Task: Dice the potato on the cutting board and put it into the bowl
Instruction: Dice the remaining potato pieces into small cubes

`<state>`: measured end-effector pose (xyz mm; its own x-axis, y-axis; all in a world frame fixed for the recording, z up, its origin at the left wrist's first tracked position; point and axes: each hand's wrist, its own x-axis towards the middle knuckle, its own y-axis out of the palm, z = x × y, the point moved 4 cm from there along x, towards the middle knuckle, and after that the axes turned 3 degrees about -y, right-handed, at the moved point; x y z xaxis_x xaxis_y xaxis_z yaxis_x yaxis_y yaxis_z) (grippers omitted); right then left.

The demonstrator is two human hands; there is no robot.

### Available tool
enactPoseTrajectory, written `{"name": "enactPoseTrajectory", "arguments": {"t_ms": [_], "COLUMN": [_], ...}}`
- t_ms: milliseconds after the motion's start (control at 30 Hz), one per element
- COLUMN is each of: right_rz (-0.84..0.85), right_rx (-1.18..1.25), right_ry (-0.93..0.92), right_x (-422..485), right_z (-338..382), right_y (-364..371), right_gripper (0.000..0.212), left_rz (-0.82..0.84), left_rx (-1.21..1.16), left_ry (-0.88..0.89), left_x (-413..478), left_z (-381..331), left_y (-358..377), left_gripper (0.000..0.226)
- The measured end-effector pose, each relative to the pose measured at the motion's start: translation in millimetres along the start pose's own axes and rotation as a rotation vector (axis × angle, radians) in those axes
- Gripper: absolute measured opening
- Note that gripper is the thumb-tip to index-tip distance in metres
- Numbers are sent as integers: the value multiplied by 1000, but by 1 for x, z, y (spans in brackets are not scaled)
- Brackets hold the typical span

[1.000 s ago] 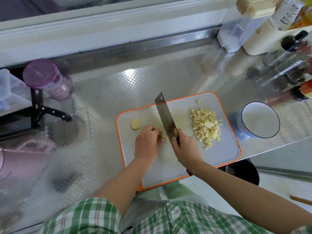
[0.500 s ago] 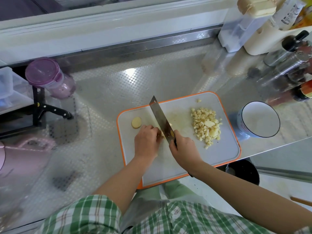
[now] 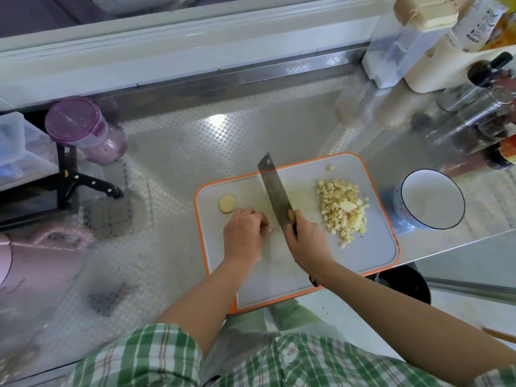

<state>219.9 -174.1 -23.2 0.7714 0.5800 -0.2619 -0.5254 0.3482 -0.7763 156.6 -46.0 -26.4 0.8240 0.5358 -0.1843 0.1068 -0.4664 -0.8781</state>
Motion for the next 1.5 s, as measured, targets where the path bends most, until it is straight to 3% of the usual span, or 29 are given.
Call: {"name": "enactPoseTrajectory", "arguments": {"t_ms": [333,667,733,833,900,967,1067,1167,1267,1367,1500], "right_rz": [142,-67,-47,-30,-41,-40,-10,27,24,-2,-48], "right_rx": [142,115,101,-82,-147,-178,-110,-28,-53,-97,-86], "right_ry": [-7,229,195,65,-24,-121,-244,-231,-243,-130,-195], "right_x": [-18,-20,-24,-29,-33,-37,-46,-45,-34,-24,-24], "right_z": [21,-49,-46,-31,-19,-10,-9,-27,-47,-62,-56], "right_y": [7,-55,-56,-52,-51,-50,-55,-64,-61,-62,-65], "right_gripper": [8,12,13,12,24,32,41,57,64,75,71], "left_rz": [-116,-22,-12,159,272,271,172,190,171,155,143], "left_rx": [-73,-84,-187,-654,-897,-885,-768,-883,-919,-901,-868], "left_ry": [-169,-115,-141,-264,-360,-400,-434,-503,-492,-460,-438], "left_x": [-12,-19,-16,-14,-12,-6,0,-3,-4,-2,-1], "left_z": [14,-16,-25,-43,-60,-70,-70,-74,-75,-76,-77], "left_y": [-15,6,8,8,7,9,17,13,12,12,11], "left_gripper": [24,17,16,32,40,44,31,16,16,14,17]}}
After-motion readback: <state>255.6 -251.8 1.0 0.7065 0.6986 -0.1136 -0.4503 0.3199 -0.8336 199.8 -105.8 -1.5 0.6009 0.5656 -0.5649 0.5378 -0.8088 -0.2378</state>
